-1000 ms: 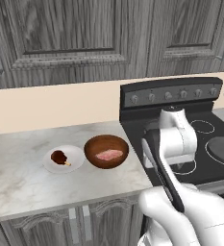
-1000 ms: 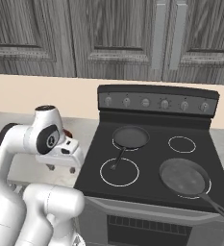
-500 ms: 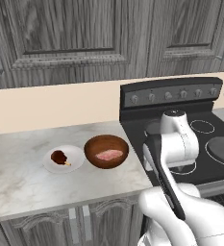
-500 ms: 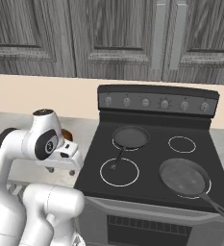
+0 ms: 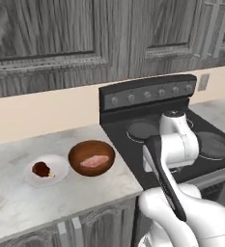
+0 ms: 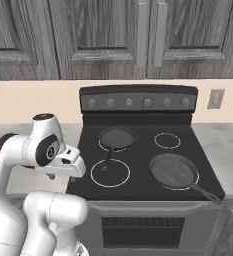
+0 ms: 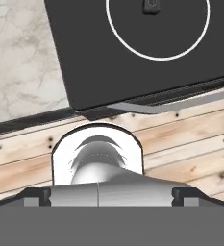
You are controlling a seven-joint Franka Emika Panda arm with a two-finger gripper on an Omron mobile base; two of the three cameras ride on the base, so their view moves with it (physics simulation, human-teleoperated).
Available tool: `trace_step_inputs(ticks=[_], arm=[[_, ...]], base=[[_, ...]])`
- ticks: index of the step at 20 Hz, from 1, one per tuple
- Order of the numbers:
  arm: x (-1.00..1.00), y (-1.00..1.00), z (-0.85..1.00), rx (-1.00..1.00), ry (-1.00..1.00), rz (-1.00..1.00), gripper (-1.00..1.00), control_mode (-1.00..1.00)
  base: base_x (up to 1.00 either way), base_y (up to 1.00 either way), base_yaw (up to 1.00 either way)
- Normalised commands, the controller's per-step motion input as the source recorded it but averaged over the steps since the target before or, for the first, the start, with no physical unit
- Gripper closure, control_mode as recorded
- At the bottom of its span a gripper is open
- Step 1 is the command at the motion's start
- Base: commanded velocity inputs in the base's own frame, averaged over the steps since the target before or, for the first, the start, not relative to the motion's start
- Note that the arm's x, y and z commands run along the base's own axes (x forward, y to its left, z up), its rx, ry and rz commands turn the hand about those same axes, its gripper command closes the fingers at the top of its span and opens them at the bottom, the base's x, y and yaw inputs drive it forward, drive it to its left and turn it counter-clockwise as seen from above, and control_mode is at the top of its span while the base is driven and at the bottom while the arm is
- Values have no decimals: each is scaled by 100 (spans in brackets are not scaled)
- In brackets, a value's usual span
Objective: Place one of the steaks on the plate and the other in the bowl. Then place the bowl in the fridge.
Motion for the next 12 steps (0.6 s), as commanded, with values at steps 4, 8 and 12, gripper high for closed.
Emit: trace_step_inputs(ticks=[4, 8, 12], arm=[[0, 0, 0, 0, 0, 0, -100, 100], [0, 0, 0, 0, 0, 0, -100, 100], [0, 0, 0, 0, 0, 0, -100, 100]], base=[[-35, -12, -65], [-33, -34, -71], [-9, -43, -77]])
